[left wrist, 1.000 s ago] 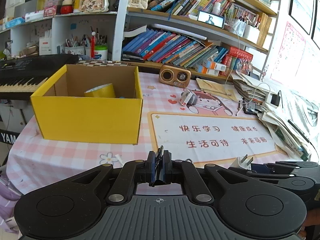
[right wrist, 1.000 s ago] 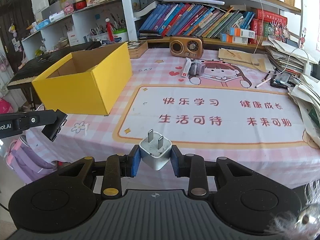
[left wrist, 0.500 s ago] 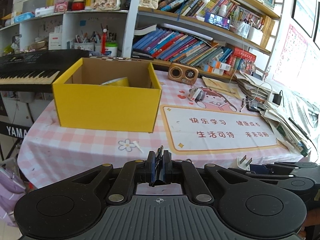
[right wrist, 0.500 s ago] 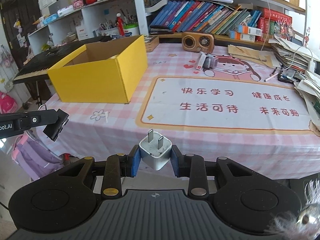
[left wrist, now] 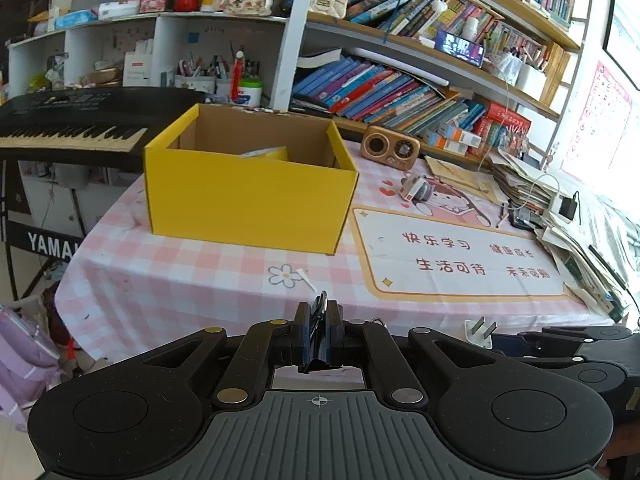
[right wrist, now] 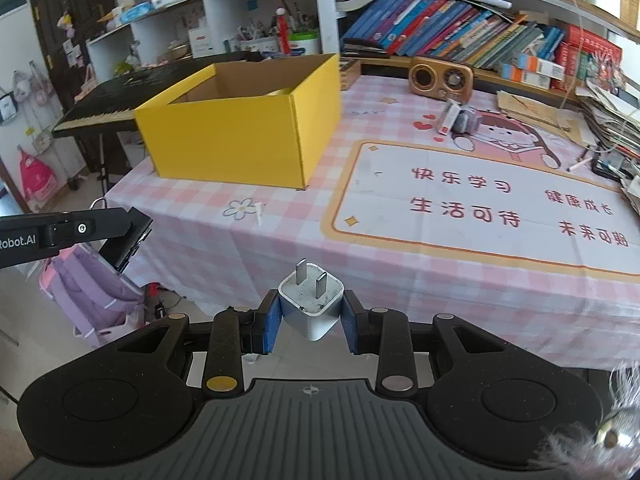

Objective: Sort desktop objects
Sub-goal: 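Carry the binder clip and white charger with both tools to the yellow box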

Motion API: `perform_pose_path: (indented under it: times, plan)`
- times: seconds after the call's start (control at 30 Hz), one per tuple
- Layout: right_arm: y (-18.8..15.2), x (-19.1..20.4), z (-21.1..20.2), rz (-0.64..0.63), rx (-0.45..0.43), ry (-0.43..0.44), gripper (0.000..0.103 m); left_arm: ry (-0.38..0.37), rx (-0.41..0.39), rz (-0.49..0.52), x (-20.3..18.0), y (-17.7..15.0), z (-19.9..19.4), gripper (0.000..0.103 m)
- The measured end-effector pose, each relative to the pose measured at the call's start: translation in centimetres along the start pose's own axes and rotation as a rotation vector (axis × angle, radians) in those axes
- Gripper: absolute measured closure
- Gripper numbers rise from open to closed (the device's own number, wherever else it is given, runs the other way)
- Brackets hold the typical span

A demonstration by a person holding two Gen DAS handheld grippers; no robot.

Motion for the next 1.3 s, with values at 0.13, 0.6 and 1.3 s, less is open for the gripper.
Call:
perform_pose_path:
  times: [0.13,0.6,1.3]
  plan:
    - [0.1,0.6,0.1,-0.017,0.002,0.011,0.073,0.011,-0.005,-0.014,0.5,-0.2,-0.4,0.098]
    - [1.1,3.4,0.6,-0.089,-0.01,0.058,0.073,0.067,-0.043,-0.059,2.8,-0.4,-2.1,0.098]
    - [3.8,5.0,2.2,-0.168,-0.015,0.114,0.073,0.122,-0.069,-0.116,4.8,0.8,-2.2,0.098]
Point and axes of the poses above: each gripper's, at about its wrist camera, not at the fingertips, and z roughly the way its jaws point, x to its left, y to its top, the point moved 6 cm from there along z, roughly the way its jaws point, and after that the axes turned 10 degrees about x, right-handed, at the moved point
